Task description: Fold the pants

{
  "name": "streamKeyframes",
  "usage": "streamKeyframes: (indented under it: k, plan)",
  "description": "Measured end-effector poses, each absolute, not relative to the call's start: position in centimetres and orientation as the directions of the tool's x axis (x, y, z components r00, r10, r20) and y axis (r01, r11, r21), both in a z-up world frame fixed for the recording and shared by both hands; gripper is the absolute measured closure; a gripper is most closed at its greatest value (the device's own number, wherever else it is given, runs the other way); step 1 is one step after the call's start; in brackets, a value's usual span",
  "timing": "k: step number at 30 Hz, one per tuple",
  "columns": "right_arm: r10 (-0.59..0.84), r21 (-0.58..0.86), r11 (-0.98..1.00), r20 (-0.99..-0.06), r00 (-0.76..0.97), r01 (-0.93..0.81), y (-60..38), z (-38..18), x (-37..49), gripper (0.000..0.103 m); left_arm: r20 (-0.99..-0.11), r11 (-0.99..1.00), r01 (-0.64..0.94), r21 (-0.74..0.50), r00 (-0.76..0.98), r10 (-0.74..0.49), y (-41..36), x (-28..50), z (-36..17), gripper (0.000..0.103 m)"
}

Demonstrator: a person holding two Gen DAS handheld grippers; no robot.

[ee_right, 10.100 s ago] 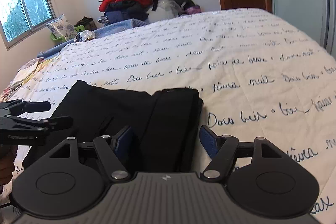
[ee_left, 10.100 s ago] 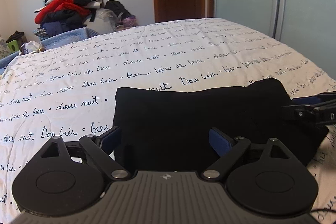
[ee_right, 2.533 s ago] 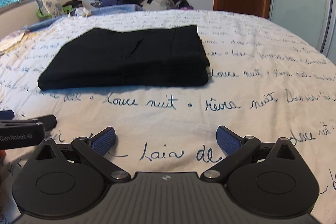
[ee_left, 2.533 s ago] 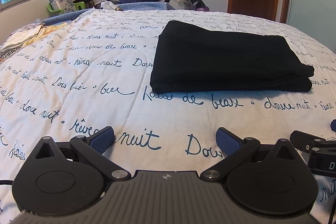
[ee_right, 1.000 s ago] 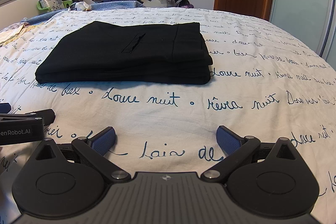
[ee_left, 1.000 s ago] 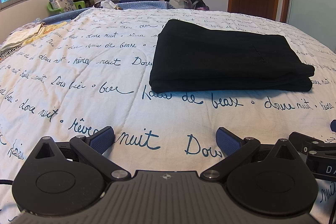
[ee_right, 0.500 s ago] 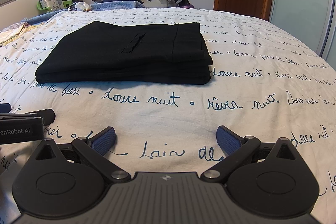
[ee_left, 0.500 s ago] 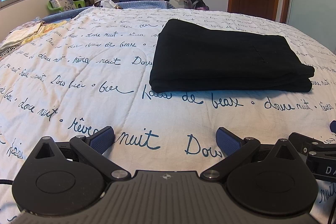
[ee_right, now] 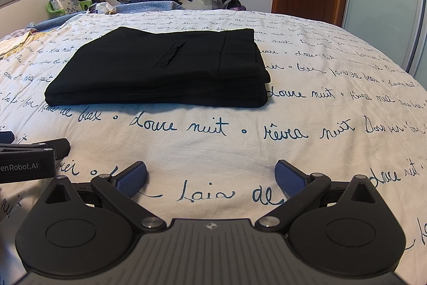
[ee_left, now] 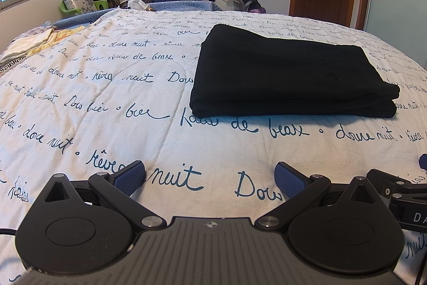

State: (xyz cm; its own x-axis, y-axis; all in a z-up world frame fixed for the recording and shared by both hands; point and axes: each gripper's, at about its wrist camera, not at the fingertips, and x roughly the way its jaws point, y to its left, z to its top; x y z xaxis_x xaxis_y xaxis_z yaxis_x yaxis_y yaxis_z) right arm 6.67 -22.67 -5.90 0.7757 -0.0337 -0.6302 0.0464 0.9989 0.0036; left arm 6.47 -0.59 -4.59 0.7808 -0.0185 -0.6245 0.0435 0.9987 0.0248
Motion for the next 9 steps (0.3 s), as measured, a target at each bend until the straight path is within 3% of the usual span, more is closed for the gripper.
streamKeyframes:
  k: [9]
  plan:
    - [-0.033,0.005,0.999,-0.631,0.775,0.046,-22.67,-5.9,6.65,0.0,-0.627,0.999,0.049,0.009,0.778,-0.032,-0.47,6.56,-4.43,0.0]
